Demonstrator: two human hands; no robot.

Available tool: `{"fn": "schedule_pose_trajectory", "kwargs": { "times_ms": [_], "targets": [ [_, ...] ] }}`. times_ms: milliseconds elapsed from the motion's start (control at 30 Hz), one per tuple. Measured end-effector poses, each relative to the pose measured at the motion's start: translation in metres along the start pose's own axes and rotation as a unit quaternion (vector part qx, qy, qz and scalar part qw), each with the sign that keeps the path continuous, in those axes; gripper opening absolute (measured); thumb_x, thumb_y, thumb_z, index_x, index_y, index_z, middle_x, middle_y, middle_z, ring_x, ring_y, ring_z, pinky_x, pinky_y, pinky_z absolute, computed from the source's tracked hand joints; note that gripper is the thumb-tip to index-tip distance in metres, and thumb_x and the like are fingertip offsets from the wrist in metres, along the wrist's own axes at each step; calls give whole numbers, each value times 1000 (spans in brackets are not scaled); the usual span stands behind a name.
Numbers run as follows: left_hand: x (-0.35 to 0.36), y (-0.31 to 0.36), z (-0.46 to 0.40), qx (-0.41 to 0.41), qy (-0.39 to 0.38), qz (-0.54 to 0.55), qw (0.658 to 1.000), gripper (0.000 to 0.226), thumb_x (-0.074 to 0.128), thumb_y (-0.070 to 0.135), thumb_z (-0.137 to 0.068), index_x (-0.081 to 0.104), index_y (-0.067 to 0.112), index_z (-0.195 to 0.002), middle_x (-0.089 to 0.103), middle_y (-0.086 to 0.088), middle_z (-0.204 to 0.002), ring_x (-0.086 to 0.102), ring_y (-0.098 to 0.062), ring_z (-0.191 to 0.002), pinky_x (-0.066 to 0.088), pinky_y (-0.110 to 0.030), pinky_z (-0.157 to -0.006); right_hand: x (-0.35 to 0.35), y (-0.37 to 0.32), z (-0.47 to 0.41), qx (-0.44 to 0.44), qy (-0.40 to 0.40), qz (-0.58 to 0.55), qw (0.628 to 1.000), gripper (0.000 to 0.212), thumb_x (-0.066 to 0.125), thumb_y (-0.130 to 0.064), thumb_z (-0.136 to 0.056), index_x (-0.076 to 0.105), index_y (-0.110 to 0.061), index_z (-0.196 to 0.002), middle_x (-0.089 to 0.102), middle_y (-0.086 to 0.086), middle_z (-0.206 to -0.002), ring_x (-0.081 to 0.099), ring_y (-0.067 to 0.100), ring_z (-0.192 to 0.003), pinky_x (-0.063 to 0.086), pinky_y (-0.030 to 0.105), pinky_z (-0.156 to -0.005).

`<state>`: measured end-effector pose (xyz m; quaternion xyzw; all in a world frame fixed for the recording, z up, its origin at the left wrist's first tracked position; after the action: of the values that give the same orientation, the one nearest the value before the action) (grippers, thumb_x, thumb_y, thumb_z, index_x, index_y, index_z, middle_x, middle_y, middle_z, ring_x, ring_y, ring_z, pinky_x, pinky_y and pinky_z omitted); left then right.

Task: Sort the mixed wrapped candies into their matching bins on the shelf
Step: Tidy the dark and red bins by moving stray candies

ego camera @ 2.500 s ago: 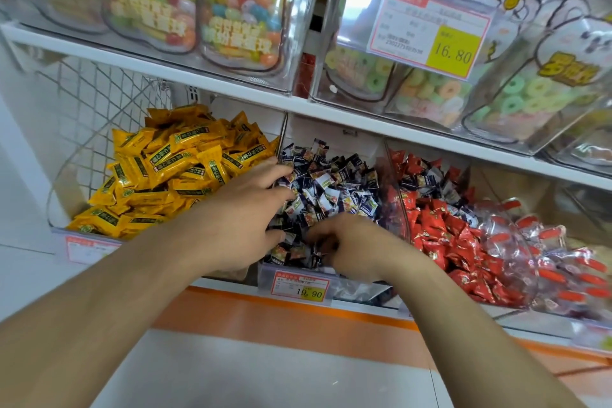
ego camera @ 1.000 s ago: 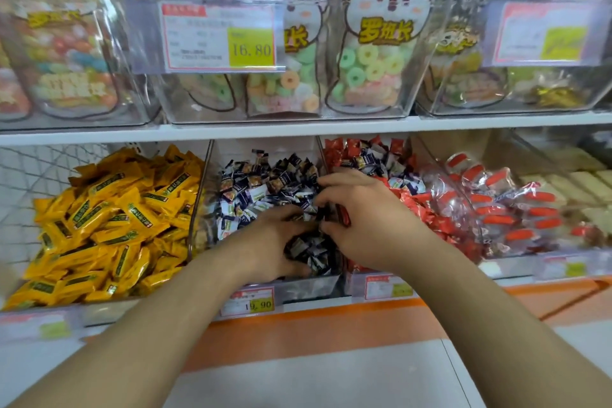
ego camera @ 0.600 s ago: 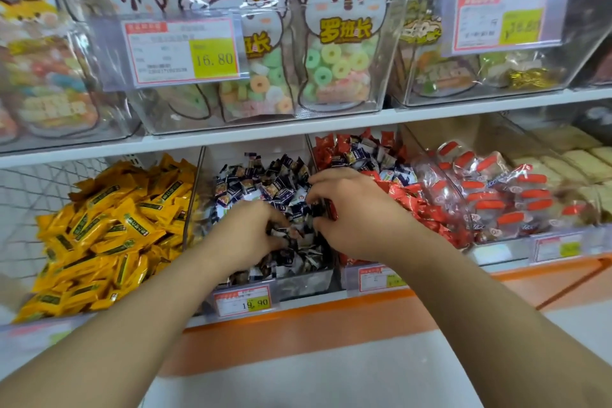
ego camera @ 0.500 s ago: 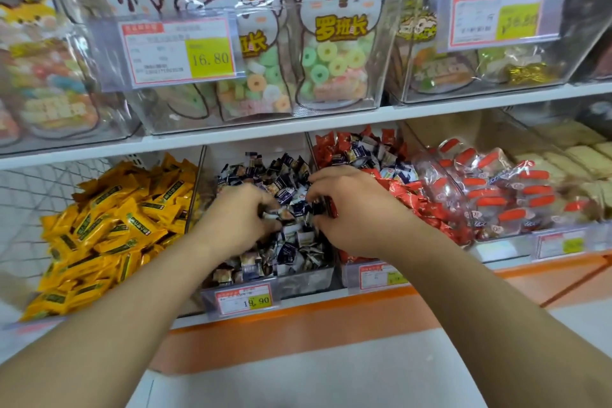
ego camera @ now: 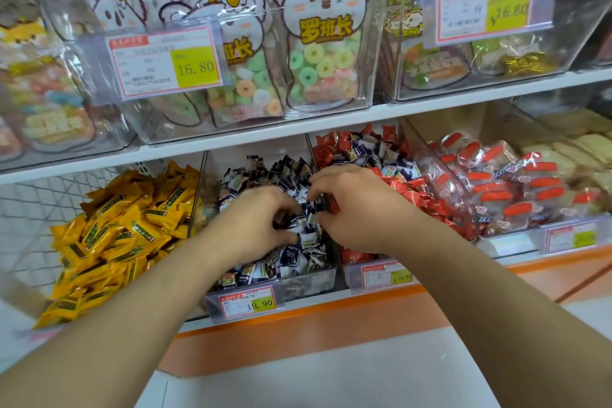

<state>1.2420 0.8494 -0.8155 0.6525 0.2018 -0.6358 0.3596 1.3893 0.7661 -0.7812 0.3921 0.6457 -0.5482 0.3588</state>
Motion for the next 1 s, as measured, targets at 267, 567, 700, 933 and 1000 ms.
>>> {"fn": "schedule_pose_trajectory", "kwargs": {
  "times_ms": [267, 567, 700, 933, 1000],
  "targets": [
    [32, 6, -3, 13, -96, -23, 995, 69, 86, 47, -75, 59, 42, -138, 51, 11, -137, 59, -17, -114, 54, -37, -94, 3, -1, -1, 2, -3, -4, 1000, 31, 69, -19, -93, 70, -21, -123, 57, -4, -143, 47, 16, -136, 37, 37, -117],
    [28, -8, 4, -52, -41, 53, 996, 30, 87, 29, -81, 80, 27, -110, 75, 9, -108, 69, -5, -86, 54, -13, -75, 4, -3, 0, 9, -8, -10, 1000, 27, 66, -17, -93, 71, -21, -119, 55, -6, -142, 50, 18, -132, 43, 39, -113],
    [6, -23, 6, -113, 33, 76, 990, 7, 84, 24, -86, 81, 28, -91, 74, 6, -98, 61, 2, -65, 44, -8, -58, 4, -2, 0, 13, -14, -8, 1000, 29, 66, -17, -93, 70, -21, -121, 54, -6, -144, 49, 18, -134, 41, 39, -115],
    [-40, -36, 3, -132, 151, 4, 980, 13, 79, 22, -89, 77, 26, -102, 68, -4, -130, 54, -14, -71, 42, -20, -67, 5, -3, -2, 10, -16, 4, 1000, 29, 66, -19, -94, 70, -20, -122, 55, -6, -144, 48, 17, -135, 39, 37, -116],
    [-34, -38, 4, -117, 146, -28, 982, 32, 80, 17, -87, 75, 26, -118, 63, -7, -131, 65, -22, -89, 52, -27, -82, 6, -3, -3, 10, -16, 6, 1000, 29, 66, -19, -94, 70, -20, -123, 54, -5, -144, 48, 18, -136, 39, 38, -116]
  ]
}}
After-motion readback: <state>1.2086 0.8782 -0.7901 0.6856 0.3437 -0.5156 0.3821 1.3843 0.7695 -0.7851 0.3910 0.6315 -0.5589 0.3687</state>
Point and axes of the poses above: each hand's wrist, its own z-axis away from the middle knuckle, its own x-axis out of the palm, y = z × x, the point moved 5 cm from there along -z, towards the middle knuckle
